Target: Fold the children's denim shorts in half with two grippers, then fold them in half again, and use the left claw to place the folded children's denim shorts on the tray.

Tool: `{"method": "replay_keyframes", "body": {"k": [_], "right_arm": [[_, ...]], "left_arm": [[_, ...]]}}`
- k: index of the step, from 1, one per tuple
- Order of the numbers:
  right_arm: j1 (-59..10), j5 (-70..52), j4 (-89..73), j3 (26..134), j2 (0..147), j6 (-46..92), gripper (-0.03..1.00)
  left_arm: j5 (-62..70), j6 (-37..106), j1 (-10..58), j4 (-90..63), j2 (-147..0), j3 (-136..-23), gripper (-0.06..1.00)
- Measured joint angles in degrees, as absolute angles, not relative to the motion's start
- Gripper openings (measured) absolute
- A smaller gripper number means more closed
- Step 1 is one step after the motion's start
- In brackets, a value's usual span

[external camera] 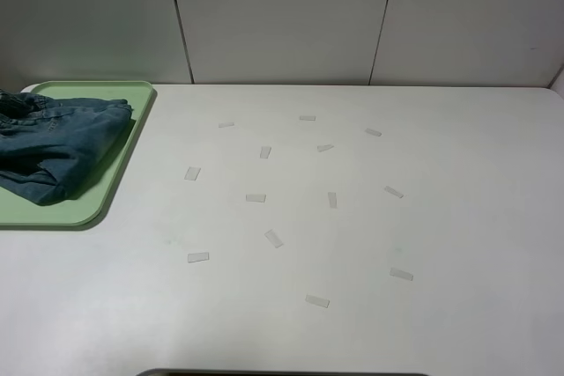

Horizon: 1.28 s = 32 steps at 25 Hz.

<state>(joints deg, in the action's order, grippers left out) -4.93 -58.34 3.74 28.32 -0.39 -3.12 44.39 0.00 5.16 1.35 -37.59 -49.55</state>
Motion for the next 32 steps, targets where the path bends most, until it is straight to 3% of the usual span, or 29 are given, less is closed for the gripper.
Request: {"method": "replay_keyframes", "body": {"k": [10, 23, 32], "right_arm": [[-4.93, -58.34, 3.74, 28.32, -0.39, -3.12, 0.69], [-4.93, -58.34, 3.74, 28.32, -0.39, -3.12, 0.69], [-4.93, -58.34, 3.74, 28.32, -0.39, -3.12, 0.69]], "left_arm": [[52.96, 0.00, 5.16, 0.81, -36.06, -49.34, 0.87], [49.29, -4.37, 5.16, 0.69, -1.17, -37.86, 0.87], [60.08, -4.43, 5.16, 0.74, 0.35, -35.72, 0.87]]}}
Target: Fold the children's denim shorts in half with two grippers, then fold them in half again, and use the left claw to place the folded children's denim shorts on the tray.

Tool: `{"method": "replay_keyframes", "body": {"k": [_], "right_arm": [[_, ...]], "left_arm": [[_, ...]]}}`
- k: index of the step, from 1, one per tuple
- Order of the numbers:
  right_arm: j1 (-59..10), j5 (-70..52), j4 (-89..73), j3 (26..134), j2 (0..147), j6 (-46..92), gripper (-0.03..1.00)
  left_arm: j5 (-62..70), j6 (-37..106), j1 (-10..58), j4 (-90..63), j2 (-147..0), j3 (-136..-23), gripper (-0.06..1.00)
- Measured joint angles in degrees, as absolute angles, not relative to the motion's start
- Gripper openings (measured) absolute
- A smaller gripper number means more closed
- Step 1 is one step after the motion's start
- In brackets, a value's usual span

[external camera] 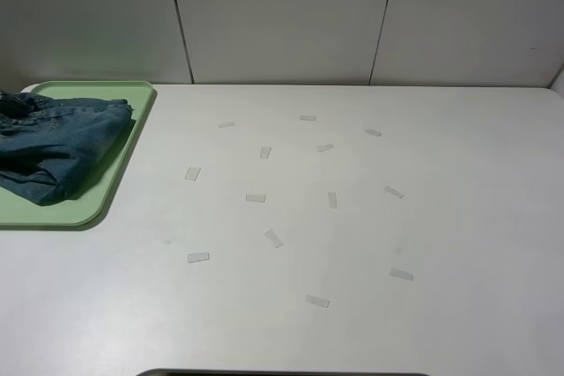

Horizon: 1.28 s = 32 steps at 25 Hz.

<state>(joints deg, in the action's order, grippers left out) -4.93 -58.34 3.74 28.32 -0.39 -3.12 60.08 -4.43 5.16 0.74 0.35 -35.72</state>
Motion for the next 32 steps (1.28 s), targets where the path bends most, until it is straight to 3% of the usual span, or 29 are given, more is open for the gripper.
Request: {"method": "replay_keyframes", "body": {"k": [10, 32], "right_arm": [[-4.93, -58.34, 3.74, 28.32, -0.39, -3.12, 0.69], [-4.93, -58.34, 3.74, 28.32, -0.39, -3.12, 0.69]], "left_arm": [[60.85, -4.43, 5.16, 1.44, 0.35, -27.55, 0.87], [60.82, -4.38, 5.16, 2.11, 0.35, -27.55, 0.87]]}}
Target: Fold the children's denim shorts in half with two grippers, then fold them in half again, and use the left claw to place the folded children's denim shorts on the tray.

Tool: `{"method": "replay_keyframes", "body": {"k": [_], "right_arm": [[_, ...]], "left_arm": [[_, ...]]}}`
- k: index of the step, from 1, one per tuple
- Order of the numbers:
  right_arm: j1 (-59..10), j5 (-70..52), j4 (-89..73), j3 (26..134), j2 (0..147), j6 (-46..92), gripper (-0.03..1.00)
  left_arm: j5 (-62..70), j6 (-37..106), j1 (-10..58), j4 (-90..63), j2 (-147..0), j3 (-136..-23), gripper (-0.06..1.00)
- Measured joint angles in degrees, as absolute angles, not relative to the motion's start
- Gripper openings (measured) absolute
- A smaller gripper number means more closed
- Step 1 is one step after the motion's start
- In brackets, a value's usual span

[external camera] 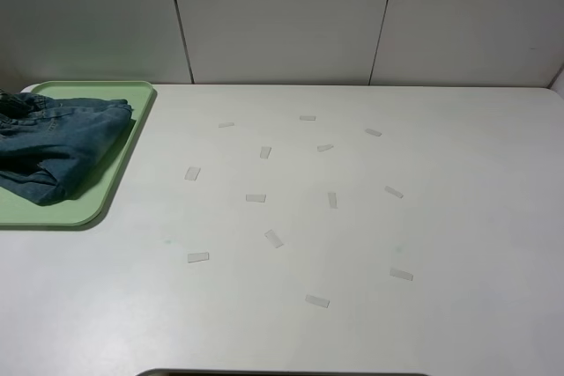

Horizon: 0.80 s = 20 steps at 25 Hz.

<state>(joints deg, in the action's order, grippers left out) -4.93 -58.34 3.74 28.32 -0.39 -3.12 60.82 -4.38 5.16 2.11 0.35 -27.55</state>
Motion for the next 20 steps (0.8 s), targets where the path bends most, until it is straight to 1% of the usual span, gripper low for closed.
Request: {"method": "replay_keyframes", "body": {"k": [20], "right_arm": [[-4.93, -58.34, 3.74, 28.32, -0.39, -3.12, 0.69]], "left_arm": [[60.82, -3.02, 5.16, 2.22, 0.35, -27.55, 0.87]]}}
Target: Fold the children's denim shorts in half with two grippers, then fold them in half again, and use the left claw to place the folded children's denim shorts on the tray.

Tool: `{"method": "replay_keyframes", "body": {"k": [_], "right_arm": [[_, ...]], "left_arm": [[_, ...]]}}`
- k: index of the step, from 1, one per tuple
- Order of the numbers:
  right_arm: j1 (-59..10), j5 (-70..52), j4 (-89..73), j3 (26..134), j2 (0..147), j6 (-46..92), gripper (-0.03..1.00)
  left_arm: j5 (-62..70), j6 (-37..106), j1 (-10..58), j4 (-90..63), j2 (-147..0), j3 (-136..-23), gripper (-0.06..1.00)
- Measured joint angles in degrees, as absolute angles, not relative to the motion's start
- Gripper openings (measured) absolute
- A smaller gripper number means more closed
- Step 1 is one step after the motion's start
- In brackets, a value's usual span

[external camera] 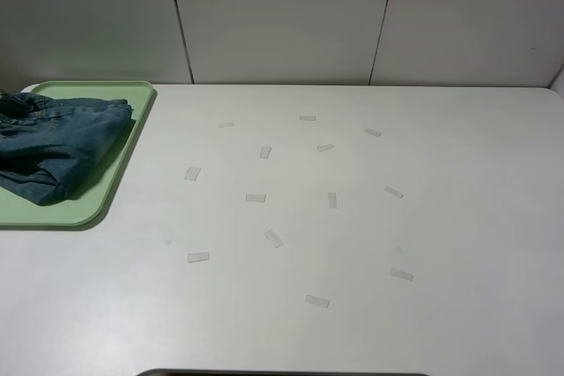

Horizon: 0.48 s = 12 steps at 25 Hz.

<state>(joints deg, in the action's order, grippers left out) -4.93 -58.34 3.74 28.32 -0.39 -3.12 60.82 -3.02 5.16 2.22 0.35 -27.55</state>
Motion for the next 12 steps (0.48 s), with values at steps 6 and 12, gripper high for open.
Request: {"method": "replay_keyframes", "body": {"k": [6, 12], "right_arm": [[-4.93, -58.34, 3.74, 28.32, -0.39, -3.12, 0.69], [-4.93, -58.34, 3.74, 28.32, -0.39, -3.12, 0.69]], "left_arm": [[60.82, -3.02, 5.16, 2.22, 0.35, -27.55, 0.87], [60.82, -3.02, 5.16, 2.22, 0.35, -27.55, 0.87]]}}
